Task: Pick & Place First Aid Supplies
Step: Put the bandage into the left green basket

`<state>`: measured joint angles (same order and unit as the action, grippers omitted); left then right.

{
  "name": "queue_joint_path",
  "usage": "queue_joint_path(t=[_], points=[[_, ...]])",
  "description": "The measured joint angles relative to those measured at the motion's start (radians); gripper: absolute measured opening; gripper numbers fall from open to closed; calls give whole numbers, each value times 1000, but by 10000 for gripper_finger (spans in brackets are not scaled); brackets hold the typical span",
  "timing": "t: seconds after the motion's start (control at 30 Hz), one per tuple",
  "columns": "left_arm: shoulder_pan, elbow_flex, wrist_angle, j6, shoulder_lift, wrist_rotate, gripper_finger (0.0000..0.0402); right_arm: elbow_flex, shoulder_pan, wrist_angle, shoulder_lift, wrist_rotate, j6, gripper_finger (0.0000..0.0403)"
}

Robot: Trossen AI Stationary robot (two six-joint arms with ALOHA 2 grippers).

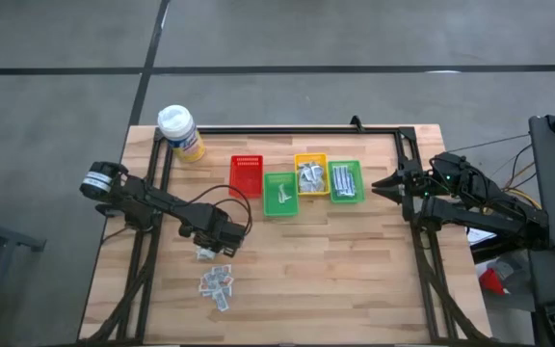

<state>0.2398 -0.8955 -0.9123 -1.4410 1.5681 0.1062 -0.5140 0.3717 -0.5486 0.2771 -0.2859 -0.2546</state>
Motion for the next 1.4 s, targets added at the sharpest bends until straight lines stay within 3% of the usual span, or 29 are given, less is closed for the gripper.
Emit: queue_joint_path(t=[0.3,0.57,0.9,1.17,1.4], points=[[0,0,-1,26,0,-21,6,0,0,0,0,0,1,68],[0,-15,-7,34,-18,-36,1,0,0,0,0,0,4,80],[0,-108,-51,26,-182,-48,0,0,0,0,0,0,4,89],[0,-235,-24,93,-299,-245,0,0,0,0,0,0,4,74],[0,-340,119,318,-311,-480,0,0,0,0,0,0,4,69]])
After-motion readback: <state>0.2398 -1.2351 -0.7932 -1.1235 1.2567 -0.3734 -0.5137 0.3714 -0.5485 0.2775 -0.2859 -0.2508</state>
